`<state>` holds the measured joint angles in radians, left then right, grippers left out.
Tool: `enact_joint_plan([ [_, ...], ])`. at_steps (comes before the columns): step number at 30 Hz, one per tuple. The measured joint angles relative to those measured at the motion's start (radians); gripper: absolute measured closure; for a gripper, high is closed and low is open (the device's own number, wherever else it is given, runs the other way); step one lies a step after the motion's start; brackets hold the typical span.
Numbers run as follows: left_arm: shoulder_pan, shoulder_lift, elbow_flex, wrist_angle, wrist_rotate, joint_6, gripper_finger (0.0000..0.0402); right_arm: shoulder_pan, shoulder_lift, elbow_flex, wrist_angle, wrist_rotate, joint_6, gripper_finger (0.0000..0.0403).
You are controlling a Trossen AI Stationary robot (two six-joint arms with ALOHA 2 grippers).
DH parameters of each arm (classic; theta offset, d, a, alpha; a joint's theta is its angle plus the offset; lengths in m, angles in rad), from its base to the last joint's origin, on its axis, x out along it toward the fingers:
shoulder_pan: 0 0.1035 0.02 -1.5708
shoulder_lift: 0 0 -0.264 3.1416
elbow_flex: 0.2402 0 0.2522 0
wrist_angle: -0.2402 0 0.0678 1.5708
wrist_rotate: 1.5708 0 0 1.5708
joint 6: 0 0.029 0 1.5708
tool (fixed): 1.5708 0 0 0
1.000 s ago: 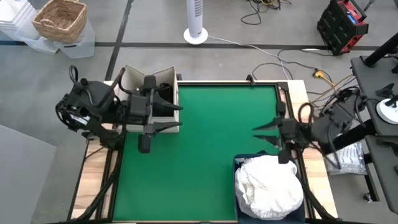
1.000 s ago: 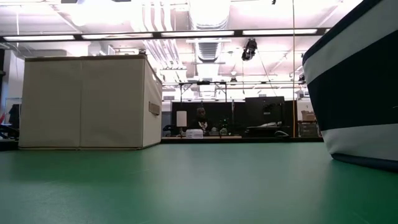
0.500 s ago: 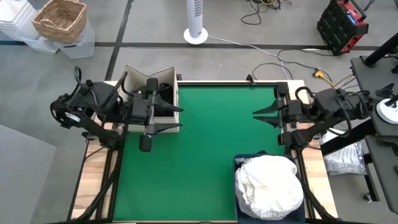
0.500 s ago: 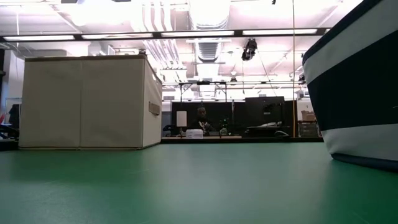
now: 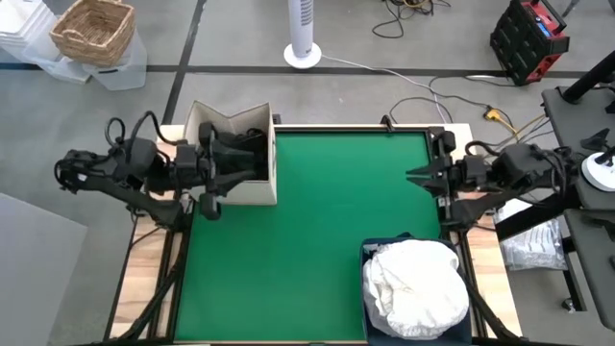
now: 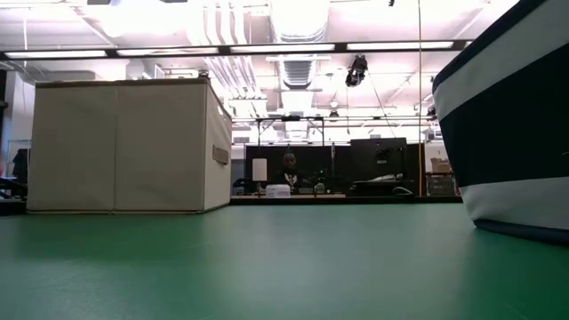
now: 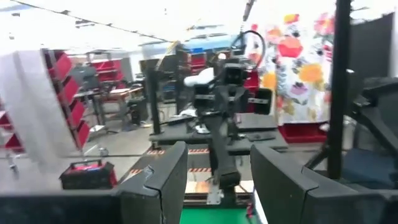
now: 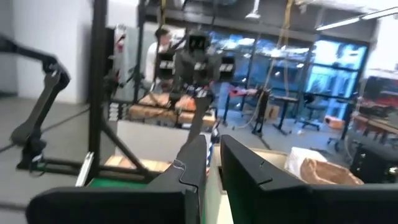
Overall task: Sort clothes
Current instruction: Return to Home Position
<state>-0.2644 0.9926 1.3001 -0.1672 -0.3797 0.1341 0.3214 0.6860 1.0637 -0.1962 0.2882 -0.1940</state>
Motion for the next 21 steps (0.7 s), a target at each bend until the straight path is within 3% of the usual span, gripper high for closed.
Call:
enact_joint_plan([
  [6, 0.097, -0.177, -0.255, 0.095, 0.011, -0.097, 0.0246, -0.067, -0.172, -0.174, 0.057, 0.01, 0.079, 0.0374],
  [10, 0.151, -0.296, -0.402, 0.165, 0.087, -0.16, 0.0246, -0.089, -0.284, -0.275, 0.057, 0.01, 0.154, 0.0381],
  [13, 0.164, -0.374, -0.502, 0.214, 0.135, -0.172, 0.0246, -0.09, -0.36, -0.339, 0.062, 0.011, 0.176, 0.0389],
  [21, 0.164, -0.542, -0.723, 0.244, 0.136, -0.22, 0.0246, -0.09, -0.491, -0.499, 0.084, 0.0, 0.126, 0.0393],
])
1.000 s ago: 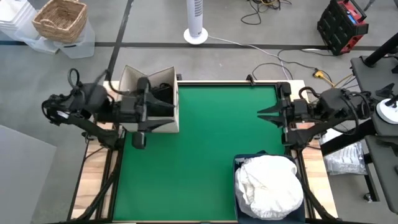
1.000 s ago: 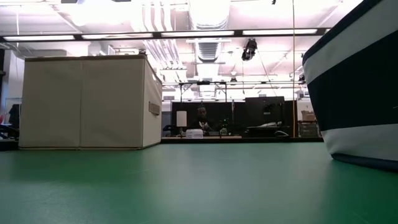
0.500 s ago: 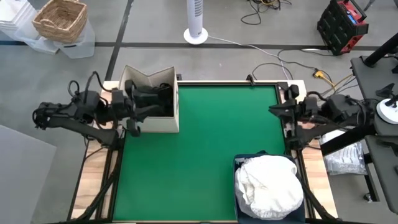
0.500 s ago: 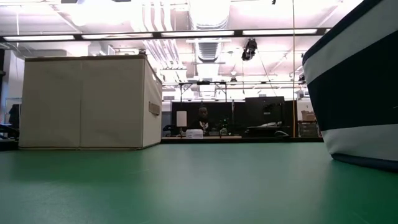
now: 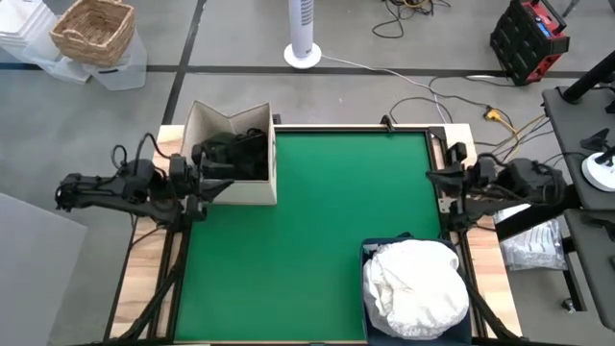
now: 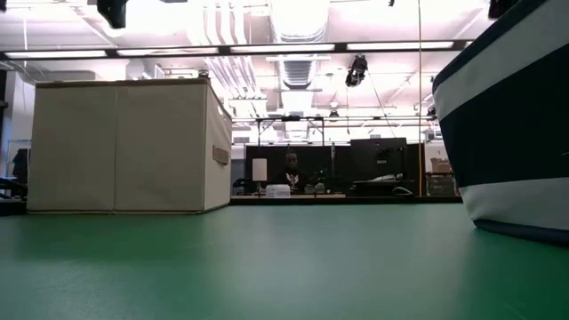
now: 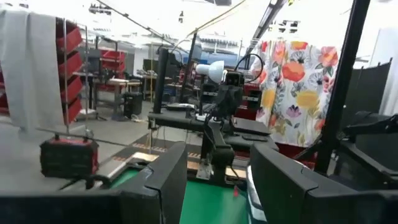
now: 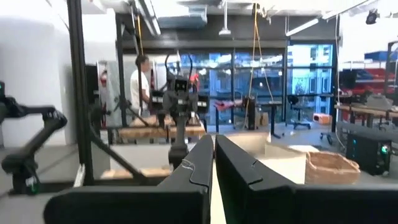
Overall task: Sort clothes
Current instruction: Return to Home Position
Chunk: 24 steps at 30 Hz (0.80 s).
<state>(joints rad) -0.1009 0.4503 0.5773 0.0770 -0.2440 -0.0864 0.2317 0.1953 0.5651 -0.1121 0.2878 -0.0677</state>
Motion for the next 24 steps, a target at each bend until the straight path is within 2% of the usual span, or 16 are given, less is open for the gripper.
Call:
enact_joint_plan([
  [3, 0.0, -0.051, -0.075, 0.027, 0.0, -0.04, 0.0246, 0.0, -0.029, -0.068, 0.011, 0.0, -0.007, 0.0393],
  [13, 0.0, -0.196, -0.306, 0.205, -0.029, -0.071, 0.0247, 0.0, -0.125, -0.306, 0.242, 0.001, -0.035, 0.0393],
  [24, 0.0, -0.338, -0.525, 0.325, -0.037, -0.173, 0.0247, 0.001, -0.193, -0.544, 0.346, 0.027, 0.102, 0.0393],
])
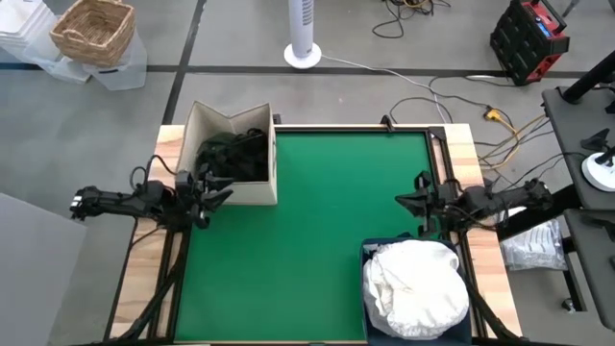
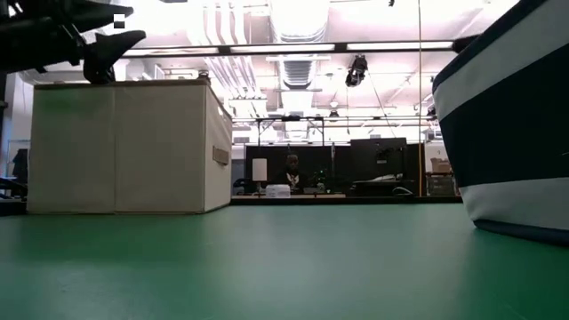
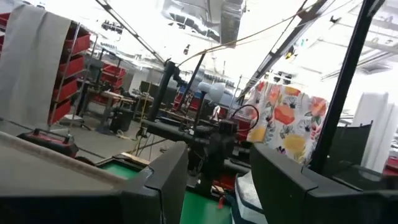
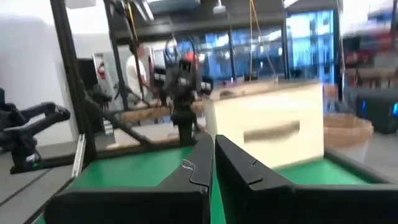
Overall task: Sort clothes
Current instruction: Return to Home Position
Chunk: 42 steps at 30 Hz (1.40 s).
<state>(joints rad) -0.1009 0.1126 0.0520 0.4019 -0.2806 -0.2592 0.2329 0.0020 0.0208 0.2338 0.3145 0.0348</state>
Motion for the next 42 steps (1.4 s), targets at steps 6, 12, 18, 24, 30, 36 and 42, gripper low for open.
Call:
enact_joint_plan([
  [6, 0.0, -0.025, 0.013, -0.013, 0.003, 0.005, 0.0247, 0.0, 0.02, -0.008, -0.048, -0.001, 0.033, 0.0393],
  [12, 0.001, -0.016, 0.174, -0.247, 0.04, 0.162, 0.0247, 0.0, 0.02, -0.008, -0.05, 0.0, 0.021, 0.0393],
  [18, -0.001, 0.023, 0.317, -0.641, 0.196, 0.232, 0.0264, 0.0, 0.021, -0.009, -0.088, 0.0, 0.018, 0.0393],
  [24, -0.003, -0.005, 0.256, -0.596, 0.289, 0.255, 0.0339, 0.0, 0.02, -0.009, -0.103, 0.007, 0.018, 0.0393],
  [30, -0.003, -0.076, 0.138, -0.545, 0.306, 0.255, 0.0397, -0.001, 0.02, -0.009, -0.103, 0.03, 0.016, 0.0393],
  [36, -0.003, -0.111, 0.116, -0.608, 0.309, 0.328, 0.0401, -0.001, 0.02, -0.01, -0.127, 0.077, 0.01, 0.0393],
  [42, -0.011, -0.108, 0.195, -0.602, 0.377, 0.4, 0.0401, -0.001, 0.02, -0.01, -0.132, 0.098, 0.017, 0.0393],
])
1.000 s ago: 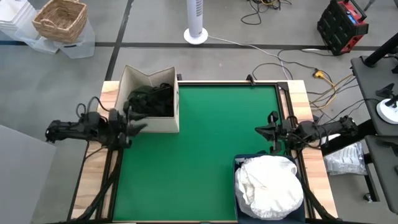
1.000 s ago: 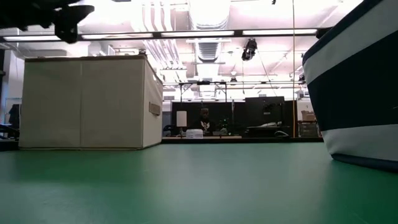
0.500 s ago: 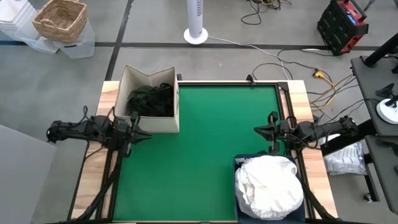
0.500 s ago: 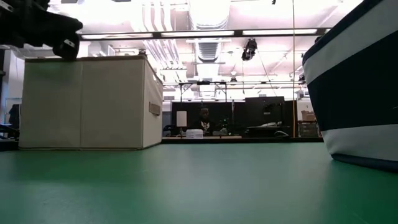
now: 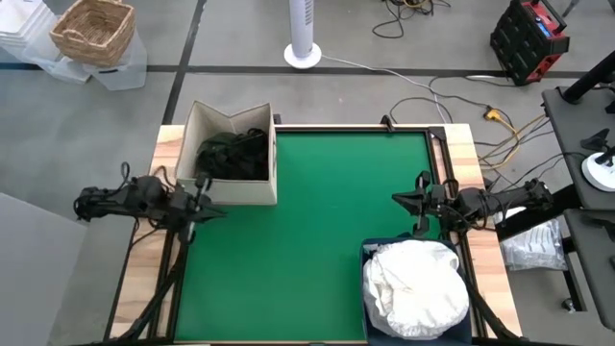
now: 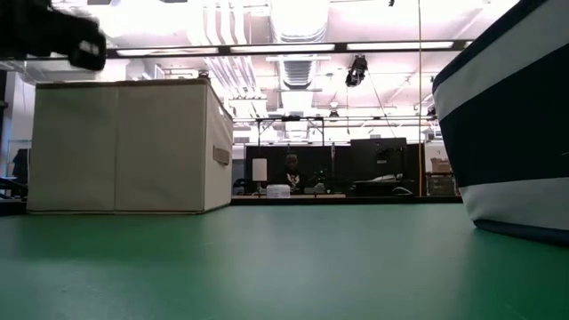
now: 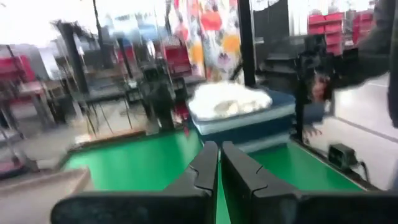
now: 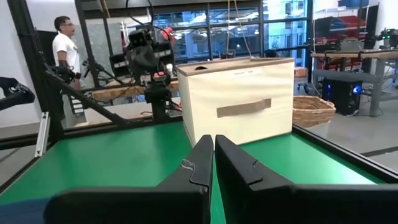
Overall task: Sort clothes
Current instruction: Return to Home Position
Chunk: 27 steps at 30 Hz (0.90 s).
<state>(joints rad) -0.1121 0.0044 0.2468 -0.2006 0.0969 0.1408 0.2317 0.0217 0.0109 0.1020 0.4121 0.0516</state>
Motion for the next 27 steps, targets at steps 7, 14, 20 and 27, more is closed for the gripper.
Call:
enact_joint_plan([
  [7, -0.047, 0.0, 0.013, -0.111, 0.019, -0.024, 0.0401, 0.0, 0.0, 0.0, -0.001, 0.003, 0.0, 0.0393],
  [14, -0.083, 0.004, -0.007, -0.147, 0.023, -0.056, 0.0401, 0.0, 0.0, 0.0, -0.001, 0.008, 0.001, 0.0393],
  [20, -0.091, 0.025, -0.03, -0.141, -0.022, -0.057, 0.0402, 0.0, 0.001, 0.0, -0.002, 0.008, 0.0, 0.0393],
  [27, -0.092, 0.057, -0.112, -0.04, -0.06, -0.037, 0.0401, 0.0, 0.001, 0.0, -0.003, 0.009, 0.0, 0.0393],
])
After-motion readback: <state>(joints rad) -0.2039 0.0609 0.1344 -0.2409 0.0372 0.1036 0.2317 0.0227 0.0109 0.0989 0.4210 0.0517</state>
